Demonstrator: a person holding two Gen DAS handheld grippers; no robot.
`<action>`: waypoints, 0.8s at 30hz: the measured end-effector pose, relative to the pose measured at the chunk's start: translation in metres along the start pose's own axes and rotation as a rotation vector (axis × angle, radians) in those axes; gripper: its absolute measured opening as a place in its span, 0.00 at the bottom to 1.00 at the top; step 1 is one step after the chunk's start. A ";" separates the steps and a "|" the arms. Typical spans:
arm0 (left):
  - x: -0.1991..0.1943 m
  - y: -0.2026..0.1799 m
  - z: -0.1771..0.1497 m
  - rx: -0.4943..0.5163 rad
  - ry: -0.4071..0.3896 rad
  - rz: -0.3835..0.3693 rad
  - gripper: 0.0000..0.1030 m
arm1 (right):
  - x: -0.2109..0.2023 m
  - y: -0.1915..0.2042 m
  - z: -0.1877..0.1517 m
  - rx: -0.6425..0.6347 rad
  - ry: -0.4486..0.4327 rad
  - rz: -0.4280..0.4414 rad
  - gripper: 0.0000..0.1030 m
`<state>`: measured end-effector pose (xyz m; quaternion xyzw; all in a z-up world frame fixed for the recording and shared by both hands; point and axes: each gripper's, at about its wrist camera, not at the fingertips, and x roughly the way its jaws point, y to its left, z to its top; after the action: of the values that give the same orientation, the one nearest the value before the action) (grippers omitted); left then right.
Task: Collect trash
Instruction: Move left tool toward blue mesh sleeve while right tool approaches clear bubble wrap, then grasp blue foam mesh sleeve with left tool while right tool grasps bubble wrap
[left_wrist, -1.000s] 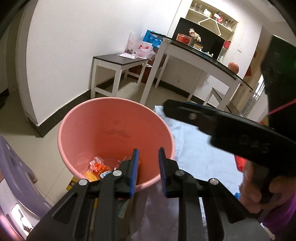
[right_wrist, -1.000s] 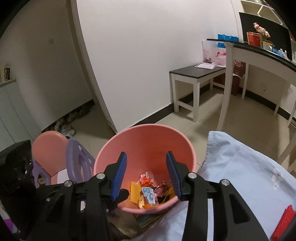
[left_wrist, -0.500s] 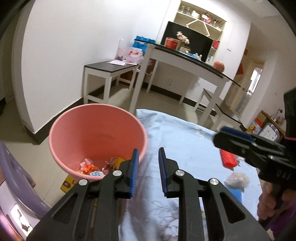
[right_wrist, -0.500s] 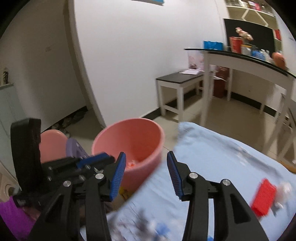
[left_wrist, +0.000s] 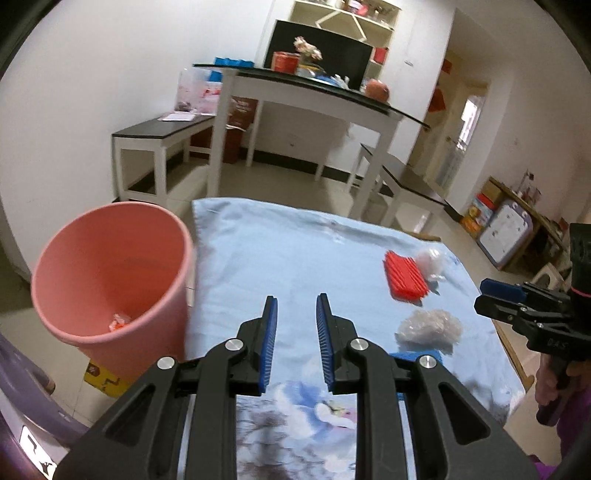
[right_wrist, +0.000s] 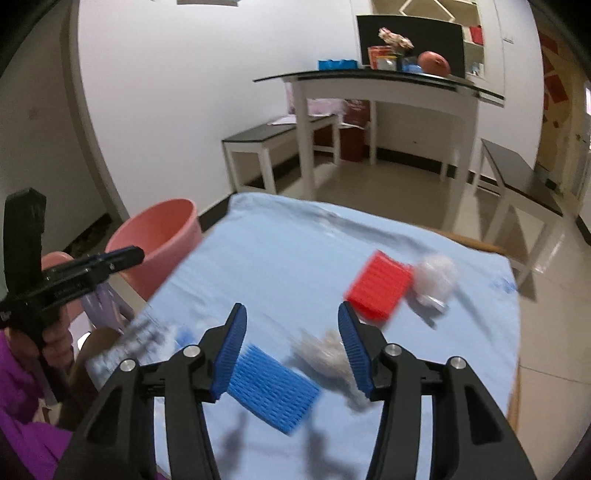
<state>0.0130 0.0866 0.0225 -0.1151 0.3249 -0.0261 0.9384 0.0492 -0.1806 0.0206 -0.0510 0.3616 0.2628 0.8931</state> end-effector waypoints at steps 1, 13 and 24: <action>0.004 -0.005 -0.002 0.008 0.013 -0.008 0.21 | -0.001 -0.006 -0.005 0.008 0.010 0.009 0.53; 0.026 -0.039 -0.015 0.082 0.086 -0.039 0.21 | 0.023 0.011 -0.044 -0.098 0.175 0.096 0.55; 0.026 -0.036 -0.015 0.069 0.086 -0.037 0.21 | 0.053 0.025 -0.061 -0.157 0.316 0.104 0.45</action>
<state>0.0251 0.0457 0.0032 -0.0877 0.3614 -0.0596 0.9264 0.0302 -0.1534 -0.0572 -0.1425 0.4780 0.3251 0.8035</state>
